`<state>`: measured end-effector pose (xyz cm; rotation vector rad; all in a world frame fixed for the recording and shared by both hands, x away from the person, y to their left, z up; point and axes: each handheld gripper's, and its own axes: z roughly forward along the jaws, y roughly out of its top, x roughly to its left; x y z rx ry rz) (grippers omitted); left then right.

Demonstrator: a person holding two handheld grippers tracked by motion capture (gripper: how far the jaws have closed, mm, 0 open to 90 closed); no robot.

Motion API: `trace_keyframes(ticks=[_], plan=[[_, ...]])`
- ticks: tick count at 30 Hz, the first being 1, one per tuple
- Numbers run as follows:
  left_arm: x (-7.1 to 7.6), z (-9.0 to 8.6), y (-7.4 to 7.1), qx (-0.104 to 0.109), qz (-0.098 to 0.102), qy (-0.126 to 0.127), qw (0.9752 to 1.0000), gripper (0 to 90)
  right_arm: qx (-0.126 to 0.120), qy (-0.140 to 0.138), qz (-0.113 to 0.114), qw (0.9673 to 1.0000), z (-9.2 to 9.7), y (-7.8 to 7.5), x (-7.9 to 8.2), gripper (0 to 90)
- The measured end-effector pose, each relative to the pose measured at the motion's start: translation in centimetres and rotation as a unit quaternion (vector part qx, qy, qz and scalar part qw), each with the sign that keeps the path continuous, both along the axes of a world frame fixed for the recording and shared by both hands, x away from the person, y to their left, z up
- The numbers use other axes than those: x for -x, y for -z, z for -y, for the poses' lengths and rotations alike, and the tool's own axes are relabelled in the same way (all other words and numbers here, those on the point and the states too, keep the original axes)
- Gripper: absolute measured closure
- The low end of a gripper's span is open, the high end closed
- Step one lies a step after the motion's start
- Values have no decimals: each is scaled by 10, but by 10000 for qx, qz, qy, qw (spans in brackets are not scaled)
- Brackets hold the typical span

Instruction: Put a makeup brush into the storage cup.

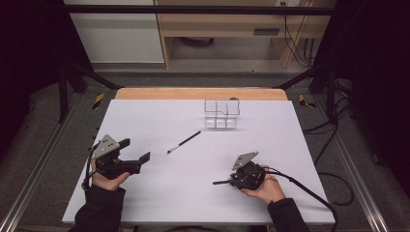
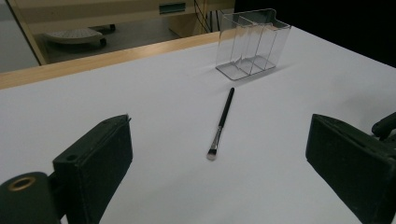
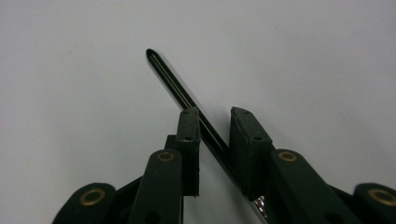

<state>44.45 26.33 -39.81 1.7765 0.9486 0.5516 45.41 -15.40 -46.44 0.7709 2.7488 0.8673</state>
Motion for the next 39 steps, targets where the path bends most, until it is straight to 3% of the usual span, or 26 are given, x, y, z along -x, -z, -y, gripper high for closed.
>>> trace_keyframes(ticks=[10, 20, 25, 32, 39], plan=[[0, 0, 0, 0, 1, -1, 10000, 68, 105, -186, -50, 9998, 1, -2, 3, 803], [0, 0, 0, -4, -5, 6, 10000, 68, 122, 50, 3, 9999, 2, -2, 2, 838], [0, 1, 1, -21, -20, 22, 10000, 68, 90, 32, -15, 10000, 2, -1, 2, 831], [0, 1, 1, -38, -31, 34, 10000, 67, 82, 90, -25, 9999, 1, -4, 1, 684], [0, 2, 1, -54, -41, 62, 10000, 67, 27, 328, -130, 9994, 8, -20, 0, 572]])
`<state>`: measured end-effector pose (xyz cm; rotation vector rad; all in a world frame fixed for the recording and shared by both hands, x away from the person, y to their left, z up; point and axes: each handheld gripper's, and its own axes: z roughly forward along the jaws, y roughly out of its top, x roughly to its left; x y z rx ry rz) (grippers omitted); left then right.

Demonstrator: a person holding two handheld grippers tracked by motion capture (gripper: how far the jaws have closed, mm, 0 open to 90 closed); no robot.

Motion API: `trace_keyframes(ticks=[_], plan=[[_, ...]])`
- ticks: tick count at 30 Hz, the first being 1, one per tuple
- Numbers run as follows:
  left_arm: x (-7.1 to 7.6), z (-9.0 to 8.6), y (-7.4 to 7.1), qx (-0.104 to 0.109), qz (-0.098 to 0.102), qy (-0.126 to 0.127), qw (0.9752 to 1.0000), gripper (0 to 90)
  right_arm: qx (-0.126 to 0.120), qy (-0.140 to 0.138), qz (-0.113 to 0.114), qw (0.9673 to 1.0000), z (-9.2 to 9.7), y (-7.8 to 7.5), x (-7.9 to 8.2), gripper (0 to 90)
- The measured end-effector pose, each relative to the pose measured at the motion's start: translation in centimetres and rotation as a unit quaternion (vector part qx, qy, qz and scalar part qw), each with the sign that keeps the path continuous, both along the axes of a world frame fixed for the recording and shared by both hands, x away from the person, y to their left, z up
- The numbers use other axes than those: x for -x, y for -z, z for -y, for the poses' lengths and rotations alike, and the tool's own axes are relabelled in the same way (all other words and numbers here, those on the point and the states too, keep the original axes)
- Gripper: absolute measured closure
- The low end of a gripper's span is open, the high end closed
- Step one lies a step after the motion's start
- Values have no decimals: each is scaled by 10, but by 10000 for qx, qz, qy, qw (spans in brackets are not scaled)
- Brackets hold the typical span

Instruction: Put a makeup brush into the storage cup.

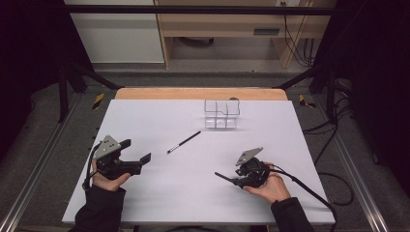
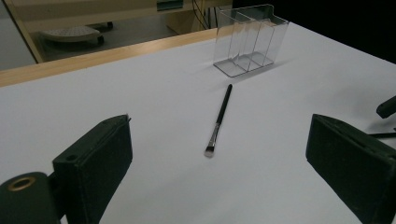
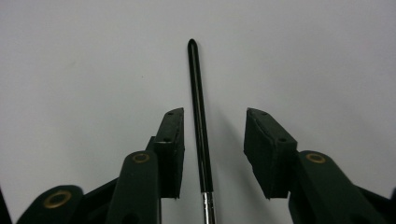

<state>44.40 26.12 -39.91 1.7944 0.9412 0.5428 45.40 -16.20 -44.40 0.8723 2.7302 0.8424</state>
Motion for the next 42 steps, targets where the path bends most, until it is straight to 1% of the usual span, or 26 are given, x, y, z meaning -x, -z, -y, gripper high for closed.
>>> trace_keyframes(ticks=[1, 4, 5, 6, 7, 8, 10, 12, 15, 16, 21, 22, 23, 24, 25, 27, 28, 29, 31, 32, 33, 34, 35, 39, 42], plan=[[0, 0, 1, -4, -17, 2, 10000, 67, 68, 14, -57, 10000, 1, -6, -1, 565], [0, 0, 1, -30, -28, 3, 10000, 67, 376, -34, -159, 9992, -5, -11, -4, 564], [0, 1, 1, -42, -28, 10, 10000, 67, 376, -34, -159, 9992, -5, -11, -4, 564], [0, 1, 1, -38, -20, 12, 10000, 67, 482, -94, -268, 9984, -9, -13, -5, 563], [0, 0, 0, -21, -7, 17, 10000, 67, 626, -136, -318, 9974, -15, -15, -8, 565], [0, 0, 0, -43, -11, 30, 10000, 67, 665, -146, -361, 9970, -16, -15, -9, 575], [0, 0, 0, -49, -15, 34, 10000, 67, 841, -198, -431, 9953, -21, -13, -13, 599], [0, 0, 1, -53, -33, 25, 10000, 67, 938, -204, -565, 9938, -24, -10, -14, 621], [0, 1, 1, -62, -35, 32, 10000, 67, 1146, -243, -701, 9906, -26, -4, -15, 646], [0, 1, 1, -62, -33, 29, 10000, 66, 1210, -250, -729, 9897, -26, -4, -15, 653], [0, 1, 1, -73, -40, 37, 10000, 67, 1383, -318, -798, 9866, -28, 0, -13, 700], [0, 1, 1, -79, -40, 40, 10000, 67, 1441, -304, -817, 9857, -28, 1, -13, 710], [0, 1, 1, -79, -40, 40, 10000, 67, 1512, -357, -803, 9846, -28, 1, -13, 716], [0, 1, 2, -82, -44, 43, 9999, 67, 1518, -338, -837, 9843, -29, 3, -12, 721], [0, 1, 2, -78, -50, 39, 9999, 67, 1552, -363, -810, 9839, -29, 3, -13, 734], [0, 1, 1, -79, -50, 38, 9999, 67, 1570, -365, -847, 9833, -29, 2, -12, 754], [0, 1, 1, -79, -42, 41, 10000, 67, 1574, -356, -844, 9833, -29, 3, -12, 774], [0, 1, 1, -76, -41, 42, 10000, 67, 1577, -324, -896, 9829, -30, 2, -12, 796], [0, 1, 1, -96, -48, 55, 9999, 67, 1588, -386, -918, 9823, -29, 2, -13, 835], [0, 1, 1, -103, -55, 58, 9999, 67, 1583, -402, -918, 9823, -29, 2, -13, 837], [0, 2, 2, -106, -59, 59, 9999, 67, 1551, -412, -899, 9829, -28, 3, -13, 838], [-1, 1, 2, -126, -58, 63, 9999, 67, 1509, -397, -943, 9832, -28, 3, -13, 838], [-1, 2, 2, -99, -64, 56, 9999, 67, 1520, -418, -922, 9832, -28, 3, -13, 839], [-1, 3, 3, -123, -70, 68, 9999, 67, 1513, -422, -926, 9832, -27, 2, -14, 840], [-1, 3, 2, -134, -62, 82, 9999, 67, 1402, -414, -865, 9855, -26, -1, -14, 840]])
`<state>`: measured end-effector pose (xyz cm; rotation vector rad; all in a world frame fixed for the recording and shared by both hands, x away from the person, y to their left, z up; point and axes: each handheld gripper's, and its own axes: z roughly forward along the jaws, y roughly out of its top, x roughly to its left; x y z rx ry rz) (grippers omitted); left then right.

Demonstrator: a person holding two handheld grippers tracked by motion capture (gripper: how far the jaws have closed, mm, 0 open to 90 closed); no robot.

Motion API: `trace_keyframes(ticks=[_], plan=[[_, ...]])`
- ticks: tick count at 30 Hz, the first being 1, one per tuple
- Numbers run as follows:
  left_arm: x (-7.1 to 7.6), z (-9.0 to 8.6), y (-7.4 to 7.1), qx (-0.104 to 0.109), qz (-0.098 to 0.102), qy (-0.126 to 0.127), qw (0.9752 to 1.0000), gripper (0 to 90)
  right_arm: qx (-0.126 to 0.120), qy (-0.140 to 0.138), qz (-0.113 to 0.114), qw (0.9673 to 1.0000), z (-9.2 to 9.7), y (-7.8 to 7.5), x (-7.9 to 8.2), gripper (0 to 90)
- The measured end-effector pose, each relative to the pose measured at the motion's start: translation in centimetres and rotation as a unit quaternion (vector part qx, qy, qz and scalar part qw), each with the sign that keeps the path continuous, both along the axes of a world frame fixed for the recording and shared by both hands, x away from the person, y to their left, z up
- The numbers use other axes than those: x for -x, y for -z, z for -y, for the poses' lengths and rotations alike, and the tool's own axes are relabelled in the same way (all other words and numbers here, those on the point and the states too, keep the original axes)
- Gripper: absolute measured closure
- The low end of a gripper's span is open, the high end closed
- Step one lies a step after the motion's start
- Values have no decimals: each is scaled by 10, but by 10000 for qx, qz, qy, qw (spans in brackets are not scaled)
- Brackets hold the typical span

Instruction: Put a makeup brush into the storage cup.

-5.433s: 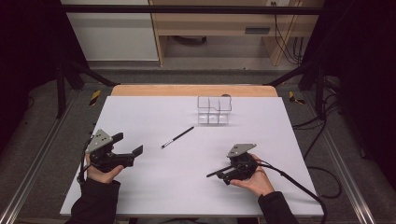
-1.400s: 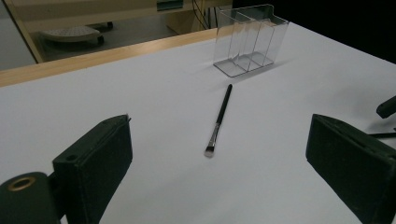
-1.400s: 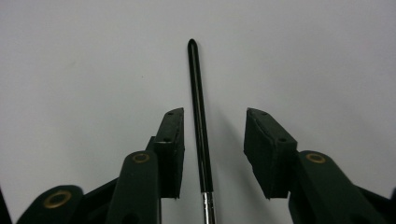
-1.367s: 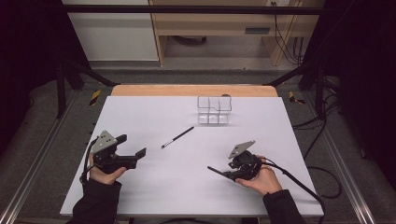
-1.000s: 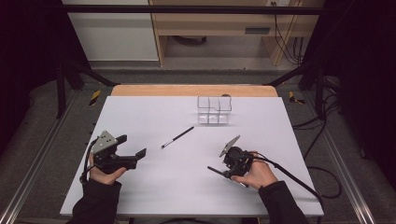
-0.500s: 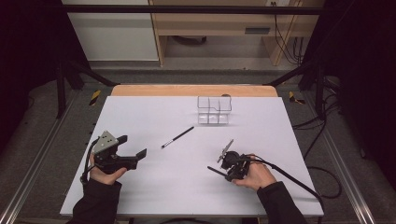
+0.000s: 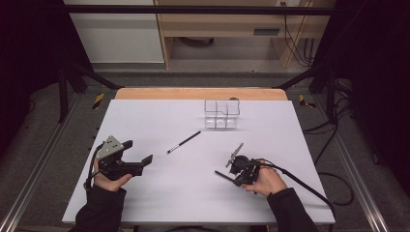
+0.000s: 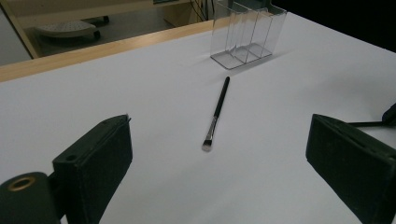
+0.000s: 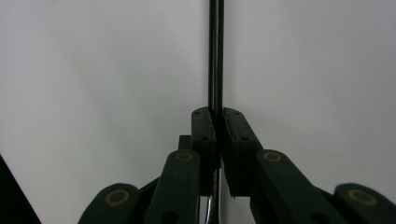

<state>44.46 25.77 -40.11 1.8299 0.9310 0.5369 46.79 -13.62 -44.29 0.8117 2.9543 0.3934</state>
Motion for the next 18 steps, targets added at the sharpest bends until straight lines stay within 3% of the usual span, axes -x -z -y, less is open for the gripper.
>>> trace_keyframes(ticks=[3, 4, 7, 12, 18], plan=[[0, 1, 0, -55, -4, 29, 10000, 68, -134, 12, 16, 9999, 1, -4, 0, 840], [0, 2, 0, -47, -10, 42, 10000, 69, -317, 30, 34, 9995, 4, -11, 0, 840], [0, 8, -1, -159, -25, 200, 9997, 70, -488, 18, 123, 9987, 8, -20, -1, 840], [2, 19, -3, -315, -25, 401, 9987, 70, -628, 31, 264, 9977, 9, -35, -3, 840], [3, 39, -9, -708, -8, 782, 9944, 71, -792, -100, 353, 9962, 3, -52, -5, 840]])
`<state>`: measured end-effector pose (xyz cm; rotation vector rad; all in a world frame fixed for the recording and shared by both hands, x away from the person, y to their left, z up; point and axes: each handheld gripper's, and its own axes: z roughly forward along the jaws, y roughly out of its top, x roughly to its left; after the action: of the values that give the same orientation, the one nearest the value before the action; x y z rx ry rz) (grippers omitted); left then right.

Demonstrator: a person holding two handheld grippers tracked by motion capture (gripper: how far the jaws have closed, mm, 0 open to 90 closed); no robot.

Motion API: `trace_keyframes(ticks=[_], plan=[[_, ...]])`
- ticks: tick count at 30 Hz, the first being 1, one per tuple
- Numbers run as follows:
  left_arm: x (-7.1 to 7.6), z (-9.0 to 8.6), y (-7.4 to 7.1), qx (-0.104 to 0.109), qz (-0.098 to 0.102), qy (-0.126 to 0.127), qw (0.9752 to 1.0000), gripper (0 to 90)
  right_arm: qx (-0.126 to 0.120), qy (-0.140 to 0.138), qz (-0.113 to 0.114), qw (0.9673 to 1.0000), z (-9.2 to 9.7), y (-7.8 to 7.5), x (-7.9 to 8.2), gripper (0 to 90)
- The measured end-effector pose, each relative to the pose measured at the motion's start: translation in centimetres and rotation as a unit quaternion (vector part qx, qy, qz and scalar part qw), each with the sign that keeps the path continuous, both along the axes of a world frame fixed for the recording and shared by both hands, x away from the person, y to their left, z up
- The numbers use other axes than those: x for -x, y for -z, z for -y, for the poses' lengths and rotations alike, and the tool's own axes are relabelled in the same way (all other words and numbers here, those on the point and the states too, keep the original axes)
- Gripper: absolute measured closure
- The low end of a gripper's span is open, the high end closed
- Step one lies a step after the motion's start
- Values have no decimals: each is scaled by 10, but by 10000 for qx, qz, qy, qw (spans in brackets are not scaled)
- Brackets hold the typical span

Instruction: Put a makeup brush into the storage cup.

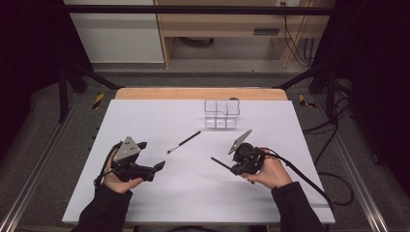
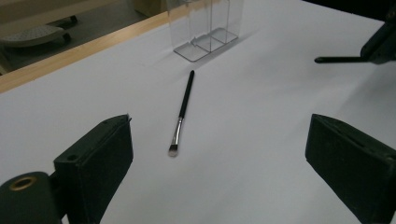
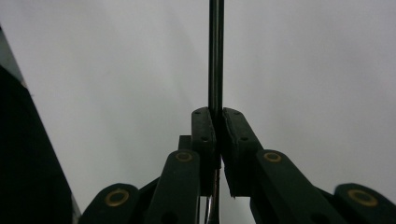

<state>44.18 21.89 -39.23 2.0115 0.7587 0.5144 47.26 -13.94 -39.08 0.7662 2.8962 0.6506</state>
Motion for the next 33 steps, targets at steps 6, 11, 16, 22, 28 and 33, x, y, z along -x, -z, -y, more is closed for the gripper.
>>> trace_keyframes(ticks=[6, 11, 16, 22, 28, 33], plan=[[0, 21, -4, -478, 43, 306, 9984, 73, -71, -210, 60, 9997, -12, -13, -1, 840], [0, 40, -10, -882, 120, 549, 9945, 77, -94, -343, 72, 9993, -21, -20, -3, 840], [2, 56, -14, -1215, 165, 795, 9893, 79, -163, -452, 31, 9988, -24, -24, -5, 840], [4, 71, -12, -1546, 242, 1017, 9824, 80, -201, -552, -34, 9983, -24, -24, -5, 840], [3, 86, -10, -1911, 325, 1180, 9739, 83, -179, -582, -123, 9981, -30, -24, -5, 840], [4, 95, -9, -2112, 411, 1295, 9680, 94, -166, -580, -208, 9980, -34, -23, -6, 840]])
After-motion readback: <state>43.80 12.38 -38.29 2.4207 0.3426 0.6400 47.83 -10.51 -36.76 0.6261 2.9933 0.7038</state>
